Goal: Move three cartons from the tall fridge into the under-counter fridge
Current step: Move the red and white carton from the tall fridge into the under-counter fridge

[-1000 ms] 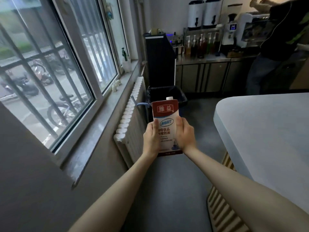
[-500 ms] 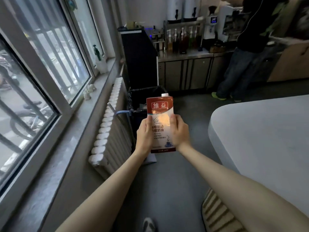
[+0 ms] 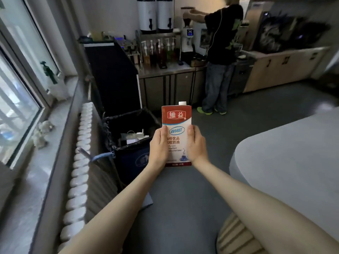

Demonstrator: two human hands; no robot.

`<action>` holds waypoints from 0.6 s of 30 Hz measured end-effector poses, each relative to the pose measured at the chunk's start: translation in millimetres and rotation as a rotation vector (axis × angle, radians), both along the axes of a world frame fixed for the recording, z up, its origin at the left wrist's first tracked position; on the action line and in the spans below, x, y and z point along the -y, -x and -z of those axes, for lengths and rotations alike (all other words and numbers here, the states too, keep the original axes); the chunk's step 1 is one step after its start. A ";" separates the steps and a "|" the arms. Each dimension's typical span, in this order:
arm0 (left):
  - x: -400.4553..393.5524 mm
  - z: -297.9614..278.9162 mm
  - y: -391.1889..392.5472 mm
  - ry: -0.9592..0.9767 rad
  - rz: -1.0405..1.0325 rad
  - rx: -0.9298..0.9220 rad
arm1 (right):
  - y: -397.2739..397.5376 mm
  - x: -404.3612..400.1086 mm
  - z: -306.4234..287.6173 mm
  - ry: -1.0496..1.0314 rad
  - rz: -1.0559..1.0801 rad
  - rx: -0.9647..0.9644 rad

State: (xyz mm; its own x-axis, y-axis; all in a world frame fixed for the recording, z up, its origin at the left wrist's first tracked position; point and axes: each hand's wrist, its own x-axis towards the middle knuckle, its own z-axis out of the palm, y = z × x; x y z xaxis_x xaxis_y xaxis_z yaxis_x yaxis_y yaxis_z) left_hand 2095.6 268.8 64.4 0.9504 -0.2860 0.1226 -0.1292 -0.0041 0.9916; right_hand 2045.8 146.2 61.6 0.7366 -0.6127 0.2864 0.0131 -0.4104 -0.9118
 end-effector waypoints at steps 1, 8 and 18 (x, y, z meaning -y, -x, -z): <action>4.2 -0.4 -11.5 0.001 0.015 -0.001 | -9.4 3.4 -0.4 -0.005 0.008 0.003; 29.3 5.7 -76.5 0.003 0.096 -0.026 | -65.8 25.8 3.0 -0.014 0.051 0.001; 96.8 16.5 -179.1 -0.052 0.096 -0.029 | -165.4 93.6 12.2 -0.058 0.030 0.022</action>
State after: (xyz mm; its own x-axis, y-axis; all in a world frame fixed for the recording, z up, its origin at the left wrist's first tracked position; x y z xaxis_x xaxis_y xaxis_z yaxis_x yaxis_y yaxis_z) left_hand 2274.7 172.0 47.9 0.9213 -0.3810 0.0782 -0.1029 -0.0447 0.9937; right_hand 2211.2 52.6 49.4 0.7115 -0.6507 0.2652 0.0216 -0.3570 -0.9338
